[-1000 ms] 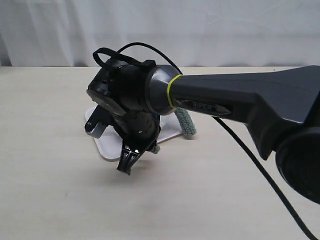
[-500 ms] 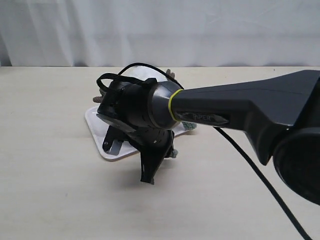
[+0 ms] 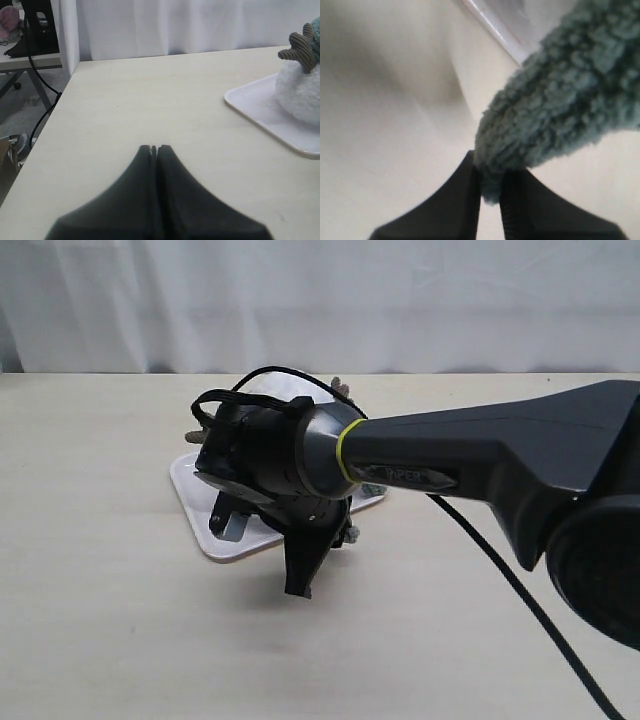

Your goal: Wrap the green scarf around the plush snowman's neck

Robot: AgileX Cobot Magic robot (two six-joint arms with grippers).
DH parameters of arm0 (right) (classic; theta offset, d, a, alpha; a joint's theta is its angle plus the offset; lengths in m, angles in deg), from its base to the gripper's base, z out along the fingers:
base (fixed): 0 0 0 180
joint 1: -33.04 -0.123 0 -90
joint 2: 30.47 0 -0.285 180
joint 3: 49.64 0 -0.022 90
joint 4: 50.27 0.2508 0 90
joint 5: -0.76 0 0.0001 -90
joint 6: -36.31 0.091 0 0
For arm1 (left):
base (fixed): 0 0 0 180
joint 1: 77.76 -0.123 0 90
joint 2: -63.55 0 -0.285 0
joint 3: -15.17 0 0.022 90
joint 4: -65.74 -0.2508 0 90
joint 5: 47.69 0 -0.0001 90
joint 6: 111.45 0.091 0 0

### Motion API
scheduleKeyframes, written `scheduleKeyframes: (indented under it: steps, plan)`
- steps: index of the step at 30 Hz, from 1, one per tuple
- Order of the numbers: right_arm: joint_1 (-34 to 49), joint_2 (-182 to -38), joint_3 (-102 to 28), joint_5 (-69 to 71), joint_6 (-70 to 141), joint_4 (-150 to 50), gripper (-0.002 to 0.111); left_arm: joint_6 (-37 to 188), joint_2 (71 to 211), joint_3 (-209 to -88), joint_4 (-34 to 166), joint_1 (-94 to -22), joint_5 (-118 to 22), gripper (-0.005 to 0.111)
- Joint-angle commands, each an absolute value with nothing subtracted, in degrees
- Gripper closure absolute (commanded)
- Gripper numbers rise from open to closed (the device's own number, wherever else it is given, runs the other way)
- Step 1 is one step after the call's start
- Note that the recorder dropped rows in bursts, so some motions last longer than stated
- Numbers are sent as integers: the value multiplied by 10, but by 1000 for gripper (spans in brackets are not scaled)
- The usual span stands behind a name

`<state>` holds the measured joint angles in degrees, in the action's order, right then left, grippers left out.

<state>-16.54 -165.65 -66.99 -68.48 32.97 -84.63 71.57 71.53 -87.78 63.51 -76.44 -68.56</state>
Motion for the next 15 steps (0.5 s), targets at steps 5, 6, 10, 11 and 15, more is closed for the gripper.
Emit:
scheduleKeyframes:
  steps: [5,6,10,11,15]
  plan:
    - [-164,-1654,-666,-692,376,-897,54,714,713,-876,635,-765,-679,107]
    - [-165,-1654,-666,-692,376,-893,51,714,713,-876,635,-765,-679,107]
    - [-173,-1653,-666,-692,374,-889,44,714,713,-876,635,-765,-679,107]
    - [-176,-1652,-666,-692,374,-889,44,714,713,-876,635,-765,-679,107]
    - [-188,-1639,-666,-692,374,-889,45,714,713,-876,635,-765,-679,107]
